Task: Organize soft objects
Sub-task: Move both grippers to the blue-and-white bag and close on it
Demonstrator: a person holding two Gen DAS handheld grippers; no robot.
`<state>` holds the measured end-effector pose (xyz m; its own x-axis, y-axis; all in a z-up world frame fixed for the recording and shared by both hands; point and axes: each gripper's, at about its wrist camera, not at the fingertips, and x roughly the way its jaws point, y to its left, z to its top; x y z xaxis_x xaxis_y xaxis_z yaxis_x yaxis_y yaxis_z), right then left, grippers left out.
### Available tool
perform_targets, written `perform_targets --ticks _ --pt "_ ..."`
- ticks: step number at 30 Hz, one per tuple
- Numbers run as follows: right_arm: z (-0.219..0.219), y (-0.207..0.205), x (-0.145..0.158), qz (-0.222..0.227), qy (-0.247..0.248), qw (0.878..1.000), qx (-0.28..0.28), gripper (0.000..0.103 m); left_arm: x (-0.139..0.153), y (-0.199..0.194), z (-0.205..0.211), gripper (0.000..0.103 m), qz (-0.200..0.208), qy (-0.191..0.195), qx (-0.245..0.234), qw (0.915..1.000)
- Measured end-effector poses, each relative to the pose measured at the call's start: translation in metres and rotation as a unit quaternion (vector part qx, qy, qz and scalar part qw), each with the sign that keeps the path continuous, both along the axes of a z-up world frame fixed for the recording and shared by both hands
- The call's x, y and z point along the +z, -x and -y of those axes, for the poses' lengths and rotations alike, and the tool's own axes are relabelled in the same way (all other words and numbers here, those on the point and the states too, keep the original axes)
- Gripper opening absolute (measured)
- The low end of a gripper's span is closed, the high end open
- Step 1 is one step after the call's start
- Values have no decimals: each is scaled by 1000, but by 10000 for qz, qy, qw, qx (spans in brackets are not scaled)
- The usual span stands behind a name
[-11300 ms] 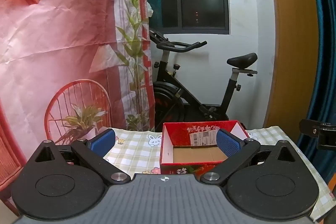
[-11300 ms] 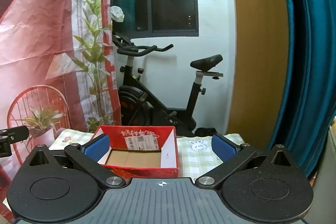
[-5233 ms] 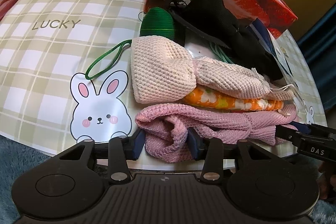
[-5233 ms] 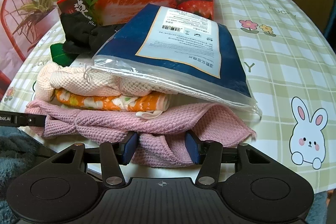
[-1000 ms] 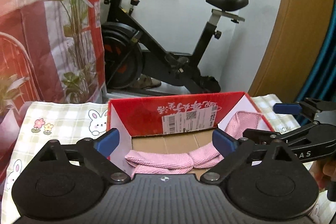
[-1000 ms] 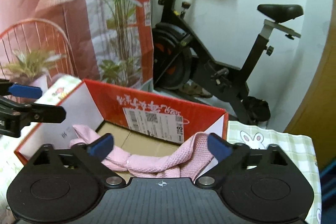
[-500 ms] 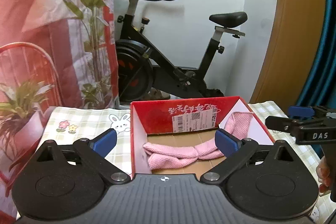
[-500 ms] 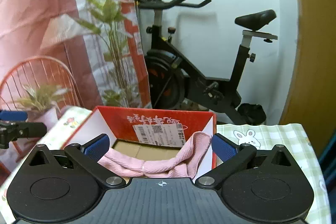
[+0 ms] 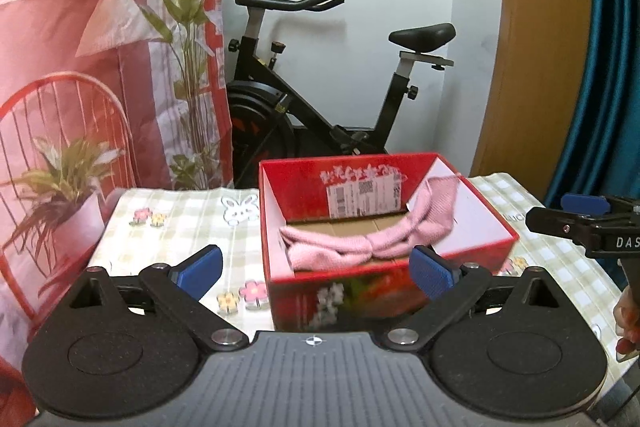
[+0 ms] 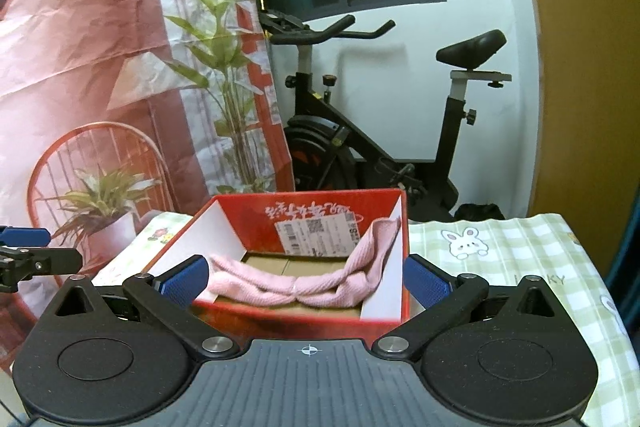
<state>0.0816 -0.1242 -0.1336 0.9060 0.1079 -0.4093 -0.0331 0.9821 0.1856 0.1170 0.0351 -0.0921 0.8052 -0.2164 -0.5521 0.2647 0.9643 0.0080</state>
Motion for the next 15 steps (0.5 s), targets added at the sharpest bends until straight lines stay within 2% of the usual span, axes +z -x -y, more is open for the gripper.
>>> perform_targets --ticks 7,15 --pt "-14 43 -29 -78 55 10000 9 103 -24 30 -11 100 -163 27 32 9999" --pt "-30 74 -62 -471 23 9987 204 101 -65 44 -23 97 -722 299 179 9968"
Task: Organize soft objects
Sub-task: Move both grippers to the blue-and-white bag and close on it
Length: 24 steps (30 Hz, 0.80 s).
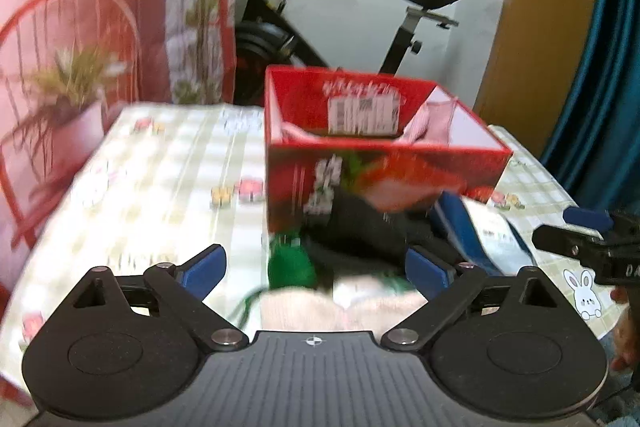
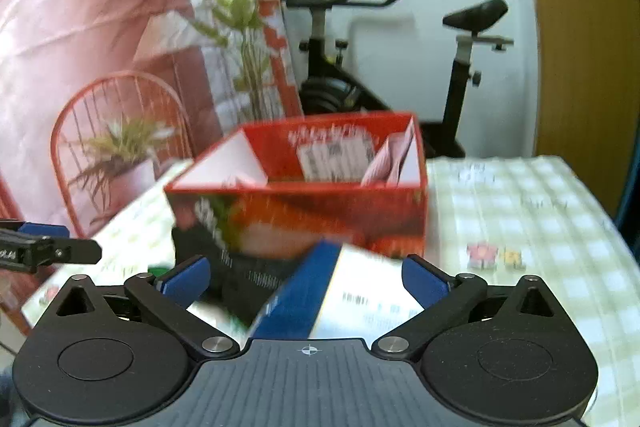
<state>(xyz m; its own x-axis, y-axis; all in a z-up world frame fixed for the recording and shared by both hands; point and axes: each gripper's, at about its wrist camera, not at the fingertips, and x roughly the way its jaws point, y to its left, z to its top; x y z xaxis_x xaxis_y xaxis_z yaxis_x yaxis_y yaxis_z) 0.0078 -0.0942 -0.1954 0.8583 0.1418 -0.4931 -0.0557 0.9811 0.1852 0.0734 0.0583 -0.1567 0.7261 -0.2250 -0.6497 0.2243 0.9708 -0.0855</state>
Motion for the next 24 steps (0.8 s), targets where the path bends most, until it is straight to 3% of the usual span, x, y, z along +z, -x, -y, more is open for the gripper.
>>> perform_targets --ticks 5,12,16,24 --pt "2 13 -16 -145 46 9998 -98 99 -15 11 -6 96 -117 147 131 9997" --pt "26 5 -23 -255 43 9990 -375 97 -11 0 6 94 -42 110 39 9999" --pt "49 -19 -39 -576 20 9975 -419 91 -13 -25 31 77 -160 206 -112 9996" --pt "84 -59 -77 -1143 -413 9922 -265 90 -28 -73 103 72 -378 266 -651 9968"
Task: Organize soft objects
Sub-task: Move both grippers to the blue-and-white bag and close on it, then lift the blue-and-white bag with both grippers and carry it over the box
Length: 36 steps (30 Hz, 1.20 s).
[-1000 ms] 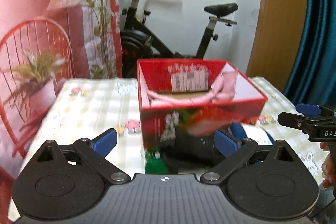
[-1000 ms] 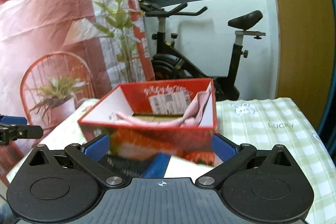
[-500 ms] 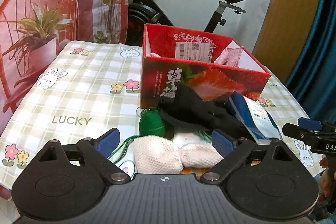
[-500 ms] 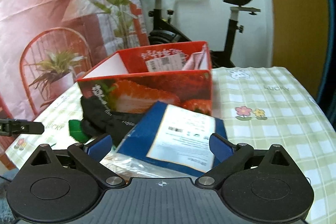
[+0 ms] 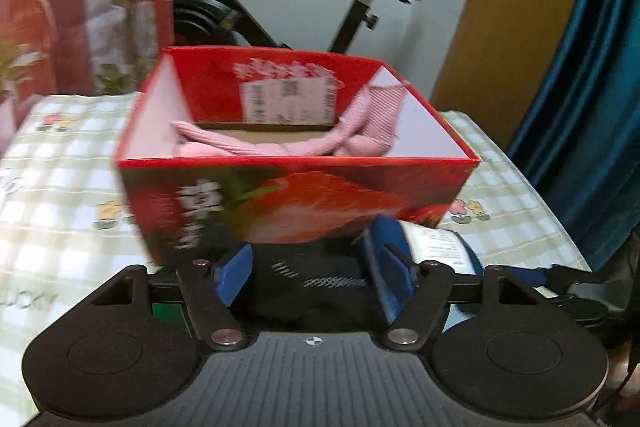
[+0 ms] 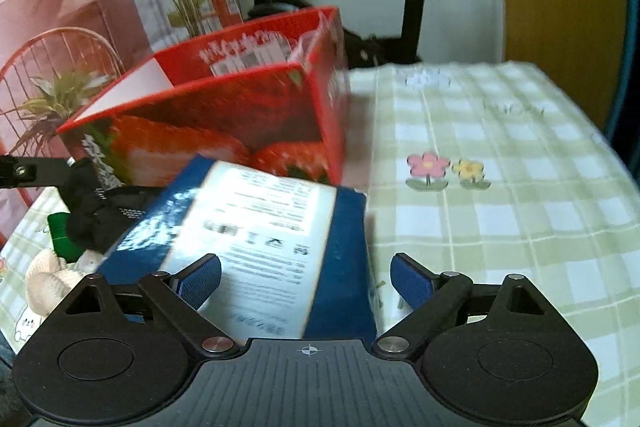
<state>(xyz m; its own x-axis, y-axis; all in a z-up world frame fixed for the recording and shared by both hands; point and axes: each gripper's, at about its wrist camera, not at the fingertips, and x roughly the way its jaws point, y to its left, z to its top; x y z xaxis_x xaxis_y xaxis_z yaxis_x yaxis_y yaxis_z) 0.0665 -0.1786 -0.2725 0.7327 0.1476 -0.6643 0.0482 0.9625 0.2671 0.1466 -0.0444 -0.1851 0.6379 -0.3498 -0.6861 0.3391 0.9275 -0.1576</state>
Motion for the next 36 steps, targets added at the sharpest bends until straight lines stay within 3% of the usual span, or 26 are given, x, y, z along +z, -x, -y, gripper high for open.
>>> perform_targets --ticks 8,36 --pt "2 -13 -13 -106 -584 9980 226 89 -25 -8 14 63 -329 25 -209 9992" --pt "-101 -4 31 275 -116 9908 1320 83 -5 13 -52 62 -413 578 259 9971"
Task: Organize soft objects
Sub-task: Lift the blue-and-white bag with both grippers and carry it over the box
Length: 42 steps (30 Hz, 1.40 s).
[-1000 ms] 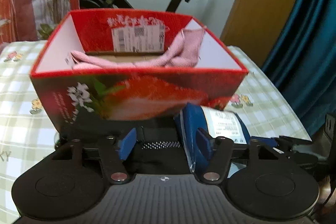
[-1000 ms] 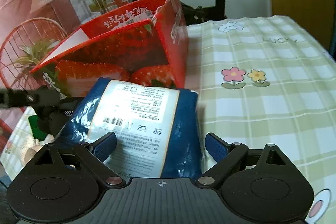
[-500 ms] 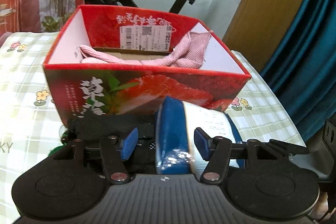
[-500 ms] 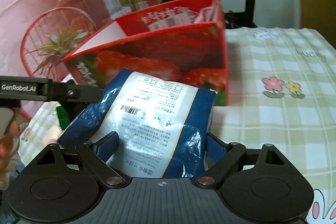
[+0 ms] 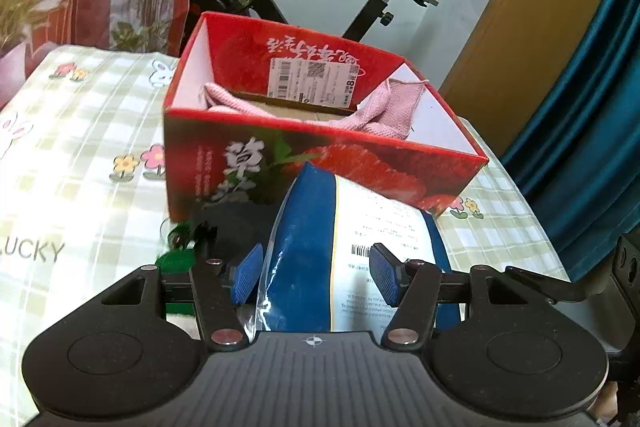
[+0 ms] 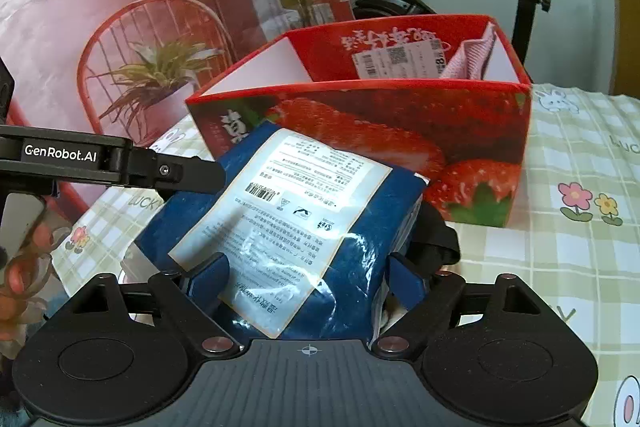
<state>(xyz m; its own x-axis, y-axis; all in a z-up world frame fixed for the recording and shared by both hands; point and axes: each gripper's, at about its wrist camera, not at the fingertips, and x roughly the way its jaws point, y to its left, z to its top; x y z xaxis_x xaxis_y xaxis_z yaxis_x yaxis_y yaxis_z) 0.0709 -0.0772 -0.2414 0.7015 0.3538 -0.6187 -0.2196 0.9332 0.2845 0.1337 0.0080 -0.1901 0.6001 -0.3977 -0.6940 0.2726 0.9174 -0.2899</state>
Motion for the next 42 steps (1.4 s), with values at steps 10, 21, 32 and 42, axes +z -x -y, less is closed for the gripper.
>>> perform_targets --ticks 10,21,32,42 --pt "4 6 -3 26 -35 10000 -70 77 -13 6 -3 61 -157 79 -87 9998" --pt "5 -4 -9 -36 39 10000 -4 73 -21 -10 7 61 -65 -240 -317 9992" --pt "9 1 7 202 -100 9997 -34 50 -14 -2 3 26 -22 -64 -408 9991" --pt "8 7 18 355 -12 9994 -32 26 -5 7 0 16 222 -27 -330 9992"
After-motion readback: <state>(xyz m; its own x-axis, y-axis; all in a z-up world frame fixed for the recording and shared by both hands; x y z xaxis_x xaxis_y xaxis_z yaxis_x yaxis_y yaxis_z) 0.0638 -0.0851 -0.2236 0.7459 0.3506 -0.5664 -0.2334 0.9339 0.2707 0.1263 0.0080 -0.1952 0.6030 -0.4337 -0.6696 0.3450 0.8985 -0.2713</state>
